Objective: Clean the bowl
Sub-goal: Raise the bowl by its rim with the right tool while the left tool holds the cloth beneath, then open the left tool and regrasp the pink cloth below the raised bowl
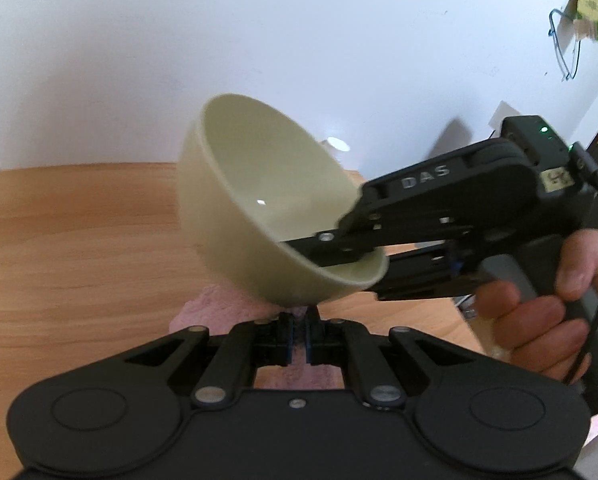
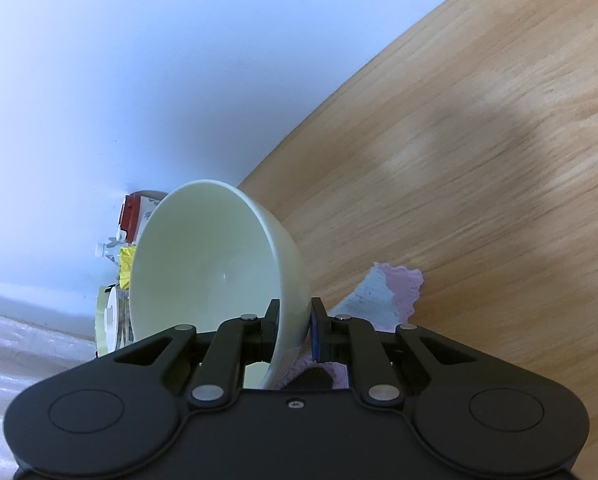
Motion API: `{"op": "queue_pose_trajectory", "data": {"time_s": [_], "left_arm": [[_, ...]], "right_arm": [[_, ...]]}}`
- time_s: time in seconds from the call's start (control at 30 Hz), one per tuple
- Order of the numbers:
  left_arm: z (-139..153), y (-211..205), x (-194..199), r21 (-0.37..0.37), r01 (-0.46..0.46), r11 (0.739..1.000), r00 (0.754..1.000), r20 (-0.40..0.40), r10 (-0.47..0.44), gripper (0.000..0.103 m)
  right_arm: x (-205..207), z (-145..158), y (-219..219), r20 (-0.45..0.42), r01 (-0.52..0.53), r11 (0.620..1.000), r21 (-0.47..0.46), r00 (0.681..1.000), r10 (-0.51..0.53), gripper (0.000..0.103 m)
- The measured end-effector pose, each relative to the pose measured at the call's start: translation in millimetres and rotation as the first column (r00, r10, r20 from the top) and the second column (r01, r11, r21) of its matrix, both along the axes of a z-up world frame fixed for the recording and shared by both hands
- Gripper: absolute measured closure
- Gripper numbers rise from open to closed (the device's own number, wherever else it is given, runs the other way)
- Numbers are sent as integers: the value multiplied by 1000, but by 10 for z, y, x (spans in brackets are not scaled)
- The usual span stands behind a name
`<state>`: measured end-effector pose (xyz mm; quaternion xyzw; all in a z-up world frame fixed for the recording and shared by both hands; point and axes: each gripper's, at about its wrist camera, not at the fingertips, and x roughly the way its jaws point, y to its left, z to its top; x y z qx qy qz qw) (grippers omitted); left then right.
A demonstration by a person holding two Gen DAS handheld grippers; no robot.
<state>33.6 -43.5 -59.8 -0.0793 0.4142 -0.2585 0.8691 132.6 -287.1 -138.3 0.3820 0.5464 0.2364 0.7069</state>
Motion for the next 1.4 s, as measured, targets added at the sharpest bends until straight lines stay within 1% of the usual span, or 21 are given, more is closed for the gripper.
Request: {"op": "queue_pose_trajectory", "data": {"time_s": [0.03, 0.13, 0.23, 0.3, 0.37, 0.5, 0.6, 0.67, 0.73, 0.8, 0.83, 0.87, 1.0, 1.03, 1.1, 1.13, 1.17, 1.2, 1.3, 1.37, 1.4], "left_arm": [[-15, 30, 5, -14, -10, 1000, 1000, -15, 10, 98], [-2, 66, -14, -17, -11, 1000, 1000, -11, 10, 98], [46, 67, -47, -24, 15, 1000, 1000, 1, -15, 98], [78, 136, -95, -30, 39, 999, 999, 15, -39, 98], [164, 170, -162, -37, 75, 996, 996, 46, -73, 98], [287, 304, -241, -64, 107, 992, 991, 90, -101, 98], [366, 364, -269, -97, 106, 990, 990, 105, -96, 98], [362, 387, -250, -100, 87, 991, 992, 105, -77, 98], [269, 406, -201, -59, 54, 997, 996, 77, -50, 98], [189, 384, -141, -41, 35, 999, 998, 49, -33, 98], [98, 410, -108, -14, 19, 1000, 999, 28, -18, 98], [87, 393, -67, 4, 10, 1000, 1000, 21, -10, 98], [-152, 369, 35, 109, 7, 994, 1000, -19, -5, 98], [-195, 361, 55, 124, 15, 992, 1000, -29, -12, 98], [-202, 350, 65, 154, 31, 988, 999, -24, -27, 96], [-195, 340, 68, 179, 42, 983, 999, -17, -40, 87], [-192, 318, 77, 191, 48, 980, 999, -14, -46, 67], [-169, 315, 84, 210, 57, 976, 998, -12, -55, 60], [-89, 380, 57, 263, 93, 960, 995, 12, -100, 56], [-35, 424, 34, 297, 117, 948, 991, 26, -131, 47], [34, 453, 14, 335, 128, 934, 987, 53, -154, 45]], "right_arm": [[-1, -4, -6, -2, -4, 1000, -1, 1000, 4, 88], [1, -26, 30, -10, -4, 1000, -2, 1000, 4, 88], [-13, -48, 10, -17, -3, 1000, 5, 1000, 3, 88], [-9, -46, -12, -14, -2, 1000, 7, 1000, 2, 88], [4, -45, -19, -11, 2, 1000, 9, 1000, -2, 88], [23, -78, -59, -14, 10, 1000, 21, 1000, -10, 87], [10, -103, -107, -22, 16, 1000, 25, 1000, -15, 87], [-13, -135, -142, -32, 26, 999, 19, 999, -26, 87], [-19, -154, -139, -34, 38, 999, 8, 999, -38, 87], [-33, -166, -156, -33, 43, 999, -6, 999, -43, 87], [-43, -173, -166, -33, 43, 999, -15, 999, -44, 87], [-62, -187, -175, -33, 40, 999, -28, 999, -40, 87], [-151, -206, -169, -27, 25, 999, -48, 999, -27, 86], [-174, -218, -156, -25, 24, 998, -51, 999, -25, 86], [-210, -287, -113, -50, 18, 998, -61, 999, -21, 87], [-211, -314, -104, -59, 16, 998, -61, 998, -19, 87], [-225, -352, -91, -72, 16, 998, -60, 997, -20, 87], [-227, -370, -85, -76, 17, 998, -60, 997, -21, 87], [-239, -419, -102, -81, 34, 998, -58, 996, -38, 87], [-214, -399, -142, -62, 47, 997, -65, 997, -51, 87], [-201, -390, -140, -57, 51, 996, -68, 997, -55, 87]]}}
